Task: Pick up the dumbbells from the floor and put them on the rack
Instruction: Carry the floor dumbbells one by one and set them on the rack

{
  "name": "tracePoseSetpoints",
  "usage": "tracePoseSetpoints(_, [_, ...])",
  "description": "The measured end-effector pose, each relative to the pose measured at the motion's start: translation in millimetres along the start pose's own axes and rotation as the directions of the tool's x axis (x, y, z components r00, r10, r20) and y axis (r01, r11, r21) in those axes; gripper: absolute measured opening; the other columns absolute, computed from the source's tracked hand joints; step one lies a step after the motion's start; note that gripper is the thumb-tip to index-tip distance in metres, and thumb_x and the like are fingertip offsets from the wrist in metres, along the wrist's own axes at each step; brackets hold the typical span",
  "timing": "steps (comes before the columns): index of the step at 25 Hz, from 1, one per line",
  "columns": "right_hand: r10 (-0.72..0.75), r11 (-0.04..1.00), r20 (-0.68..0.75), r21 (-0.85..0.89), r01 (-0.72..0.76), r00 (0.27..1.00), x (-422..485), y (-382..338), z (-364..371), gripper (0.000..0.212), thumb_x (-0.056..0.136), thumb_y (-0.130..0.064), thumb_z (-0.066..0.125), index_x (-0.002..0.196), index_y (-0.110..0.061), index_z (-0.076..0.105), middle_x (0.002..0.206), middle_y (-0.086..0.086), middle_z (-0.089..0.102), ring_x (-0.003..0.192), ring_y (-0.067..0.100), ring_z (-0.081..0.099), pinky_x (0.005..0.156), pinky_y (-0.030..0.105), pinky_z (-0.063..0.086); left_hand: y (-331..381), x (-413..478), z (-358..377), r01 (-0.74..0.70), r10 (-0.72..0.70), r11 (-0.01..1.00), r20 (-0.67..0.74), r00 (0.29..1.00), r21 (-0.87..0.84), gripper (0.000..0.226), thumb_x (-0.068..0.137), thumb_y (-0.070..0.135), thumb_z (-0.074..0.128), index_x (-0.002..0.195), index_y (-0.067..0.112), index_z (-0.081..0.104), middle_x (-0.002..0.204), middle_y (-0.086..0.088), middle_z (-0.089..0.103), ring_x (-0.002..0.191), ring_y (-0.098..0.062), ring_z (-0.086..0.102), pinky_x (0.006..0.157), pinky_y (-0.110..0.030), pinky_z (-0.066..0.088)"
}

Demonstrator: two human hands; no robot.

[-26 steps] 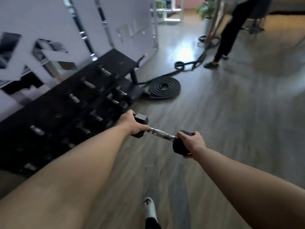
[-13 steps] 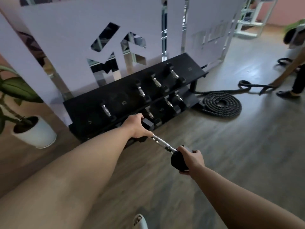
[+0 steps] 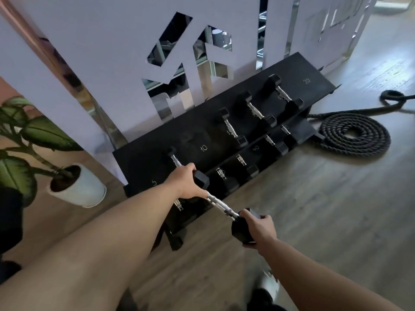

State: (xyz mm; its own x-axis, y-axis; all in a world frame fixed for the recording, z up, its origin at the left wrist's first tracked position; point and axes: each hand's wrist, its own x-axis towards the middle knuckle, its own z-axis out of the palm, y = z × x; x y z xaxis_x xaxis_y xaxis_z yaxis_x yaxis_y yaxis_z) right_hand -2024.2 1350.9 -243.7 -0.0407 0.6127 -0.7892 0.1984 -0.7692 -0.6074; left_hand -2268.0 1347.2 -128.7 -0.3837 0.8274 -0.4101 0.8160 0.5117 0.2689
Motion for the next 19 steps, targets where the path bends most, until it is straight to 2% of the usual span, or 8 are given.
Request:
tracePoseSetpoints(4, [0.033, 0.999, 0.012, 0.028, -0.034, 0.999, 56, -40, 47, 0.062, 0.071, -0.043, 0.082, 0.119, -0.019, 0.05, 0.106, 0.011, 0.064, 0.088, 0.032, 0.072, 0.062, 0.049, 0.067, -9, 84, -20, -0.002, 0.001, 0.996, 0.003, 1.0, 0.084, 0.096, 0.057, 0.058, 0.086, 0.137, 0.021, 0.047, 0.126, -0.003, 0.058, 0.104, -0.022, 0.062, 0.087, -0.039, 0.059])
tracePoseSetpoints(9, [0.069, 0.997, 0.01, 0.036, -0.07, 0.998, 119, -101, 99, 0.064, 0.071, -0.046, 0.08, 0.123, -0.023, 0.051, 0.107, 0.006, 0.067, 0.086, 0.027, 0.074, 0.058, 0.042, 0.066, -21, 192, -50, 0.012, -0.017, 0.993, 0.037, 0.999, 0.121, 0.099, 0.055, 0.058, 0.087, 0.138, 0.023, 0.047, 0.124, -0.002, 0.056, 0.106, -0.022, 0.061, 0.089, -0.04, 0.058])
tracePoseSetpoints(12, [0.081, 0.995, -0.026, 0.058, -0.079, 0.996, 149, -135, 132, 0.067, 0.07, -0.046, 0.081, 0.126, -0.022, 0.053, 0.108, 0.005, 0.067, 0.088, 0.026, 0.074, 0.06, 0.045, 0.067, -33, 249, -70, 0.003, -0.007, 0.989, 0.03, 1.0, 0.15, 0.098, 0.058, 0.056, 0.088, 0.14, 0.025, 0.045, 0.127, -0.004, 0.056, 0.107, -0.022, 0.06, 0.086, -0.037, 0.056])
tracePoseSetpoints(16, [0.092, 0.991, -0.06, 0.101, -0.086, 0.994, 191, -164, 174, 0.081, 0.059, -0.053, 0.079, 0.13, -0.022, 0.059, 0.104, 0.002, 0.071, 0.087, 0.025, 0.075, 0.072, 0.053, 0.067, -42, 313, -90, -0.047, 0.042, 0.978, 0.031, 0.999, 0.205, 0.096, 0.062, 0.055, 0.088, 0.141, 0.022, 0.044, 0.128, -0.006, 0.057, 0.105, -0.023, 0.061, 0.08, -0.035, 0.055])
tracePoseSetpoints(19, [0.088, 0.985, -0.088, 0.155, -0.074, 0.992, 219, -184, 203, 0.079, 0.064, -0.052, 0.08, 0.134, -0.02, 0.06, 0.103, 0.001, 0.071, 0.087, 0.024, 0.074, 0.071, 0.051, 0.067, -48, 363, -102, -0.108, 0.098, 0.964, 0.051, 0.994, 0.244, 0.096, 0.062, 0.055, 0.088, 0.139, 0.021, 0.044, 0.127, -0.007, 0.057, 0.101, -0.023, 0.061, 0.076, -0.034, 0.053])
